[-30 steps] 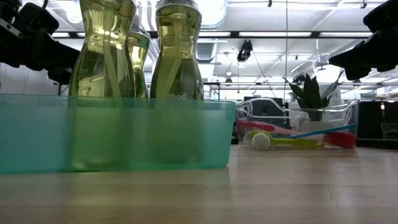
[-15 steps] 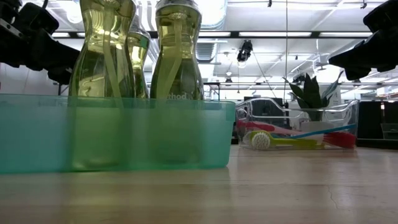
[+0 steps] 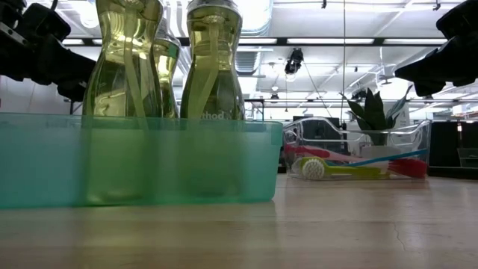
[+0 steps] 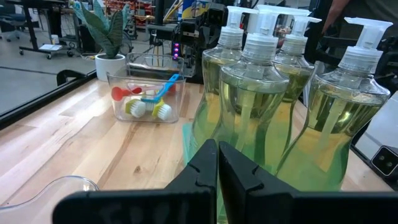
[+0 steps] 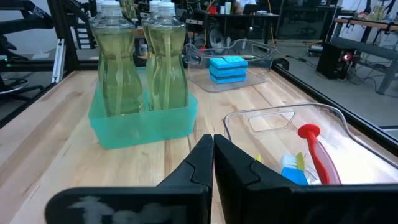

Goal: Pick & Place Kitchen Sink Supplies
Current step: Return to Home Position

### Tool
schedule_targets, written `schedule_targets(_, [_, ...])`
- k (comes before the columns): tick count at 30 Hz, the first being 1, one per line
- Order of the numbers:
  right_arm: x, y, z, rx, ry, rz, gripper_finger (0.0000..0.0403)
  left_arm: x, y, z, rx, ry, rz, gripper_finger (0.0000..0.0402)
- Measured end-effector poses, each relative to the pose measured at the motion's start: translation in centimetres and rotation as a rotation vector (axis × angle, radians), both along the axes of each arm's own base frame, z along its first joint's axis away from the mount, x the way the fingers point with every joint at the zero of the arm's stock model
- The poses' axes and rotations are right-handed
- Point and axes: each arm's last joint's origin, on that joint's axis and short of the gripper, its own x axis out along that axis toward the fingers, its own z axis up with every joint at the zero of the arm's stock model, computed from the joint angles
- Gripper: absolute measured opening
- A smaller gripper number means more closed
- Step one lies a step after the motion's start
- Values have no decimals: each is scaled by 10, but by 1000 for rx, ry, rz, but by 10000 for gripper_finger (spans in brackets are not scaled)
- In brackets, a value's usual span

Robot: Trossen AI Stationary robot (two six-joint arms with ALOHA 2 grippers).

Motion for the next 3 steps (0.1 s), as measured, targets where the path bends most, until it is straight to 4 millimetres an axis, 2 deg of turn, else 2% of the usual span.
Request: schedule_targets(3, [0, 0, 0, 0, 0, 0, 8, 0, 0, 0, 0, 0, 0, 10])
